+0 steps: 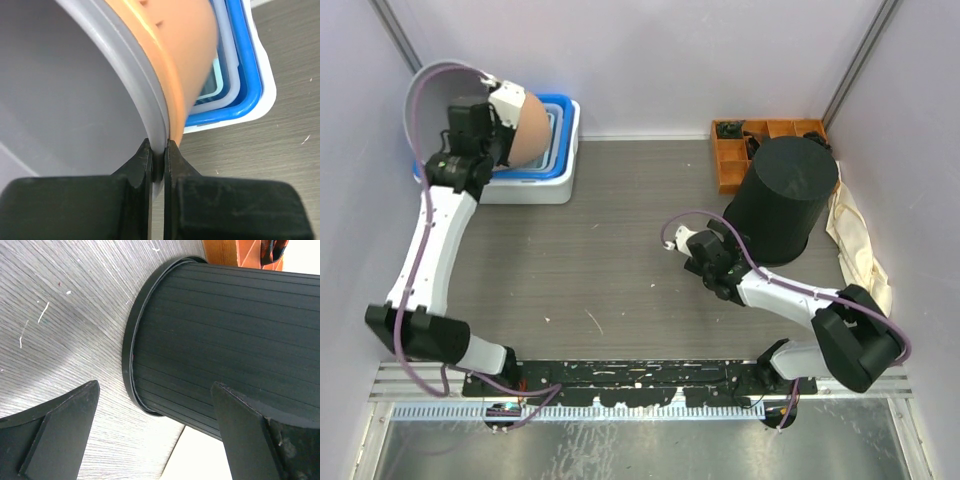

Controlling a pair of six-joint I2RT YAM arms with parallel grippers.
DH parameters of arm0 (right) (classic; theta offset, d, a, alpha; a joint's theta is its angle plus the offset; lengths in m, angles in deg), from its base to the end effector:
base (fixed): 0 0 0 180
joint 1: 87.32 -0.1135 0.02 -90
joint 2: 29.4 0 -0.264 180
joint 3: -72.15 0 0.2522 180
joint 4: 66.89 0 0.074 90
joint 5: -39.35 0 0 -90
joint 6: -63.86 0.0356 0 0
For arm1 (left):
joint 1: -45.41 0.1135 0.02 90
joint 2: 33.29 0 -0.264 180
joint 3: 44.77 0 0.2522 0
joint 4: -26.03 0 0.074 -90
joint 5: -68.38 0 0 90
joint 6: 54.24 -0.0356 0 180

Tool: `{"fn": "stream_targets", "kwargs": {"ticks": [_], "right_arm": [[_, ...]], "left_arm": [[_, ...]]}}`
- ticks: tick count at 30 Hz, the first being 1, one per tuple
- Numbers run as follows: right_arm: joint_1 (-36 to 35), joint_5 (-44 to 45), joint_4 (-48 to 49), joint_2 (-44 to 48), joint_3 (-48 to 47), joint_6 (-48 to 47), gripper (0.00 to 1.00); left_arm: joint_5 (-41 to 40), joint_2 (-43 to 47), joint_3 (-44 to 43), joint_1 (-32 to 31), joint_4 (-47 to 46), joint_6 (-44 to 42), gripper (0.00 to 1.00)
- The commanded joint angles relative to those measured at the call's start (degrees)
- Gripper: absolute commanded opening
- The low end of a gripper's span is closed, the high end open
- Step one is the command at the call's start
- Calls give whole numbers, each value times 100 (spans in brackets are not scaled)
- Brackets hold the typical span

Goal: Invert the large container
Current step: Pick up the container from the container.

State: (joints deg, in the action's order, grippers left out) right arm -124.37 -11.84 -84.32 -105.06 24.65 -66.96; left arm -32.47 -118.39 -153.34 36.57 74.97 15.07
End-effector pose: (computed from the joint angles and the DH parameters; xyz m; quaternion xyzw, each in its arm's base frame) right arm 0.2115 0.1317 0.1776 -0.4511 0.7582 -0.3192 0.3461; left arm 0.3243 -0.0437 0.4301 0.1657 0.8269 0.1344 0.5204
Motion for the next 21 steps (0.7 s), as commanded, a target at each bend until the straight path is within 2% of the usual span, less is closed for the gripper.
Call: {"fn": "stream_targets", "kwargs": {"ticks": [1,4,8,13,18,21], "right_arm": [[-20,-139,-41,228,-237,53,100],[-20,-337,-310,24,-445,120,100],[-28,-388,-363,-166,-630,170,100],[-28,-374,-311,-99,-677,156,100],[-29,-337,-182,69,-528,101,100],[-30,-277,-167,147,-462,63,100]], "left_arm": [[-124,1000,-1151,-47,-85,-366,0],[-170,1029,-1660,-48,223,-387,0],[-369,997,-1826,-48,195,-808,0],[-431,1018,-1411,-46,-41,-1053,0],[-369,866,-543,-48,-373,-999,0],[-321,684,-622,-48,-346,-864,0]]}}
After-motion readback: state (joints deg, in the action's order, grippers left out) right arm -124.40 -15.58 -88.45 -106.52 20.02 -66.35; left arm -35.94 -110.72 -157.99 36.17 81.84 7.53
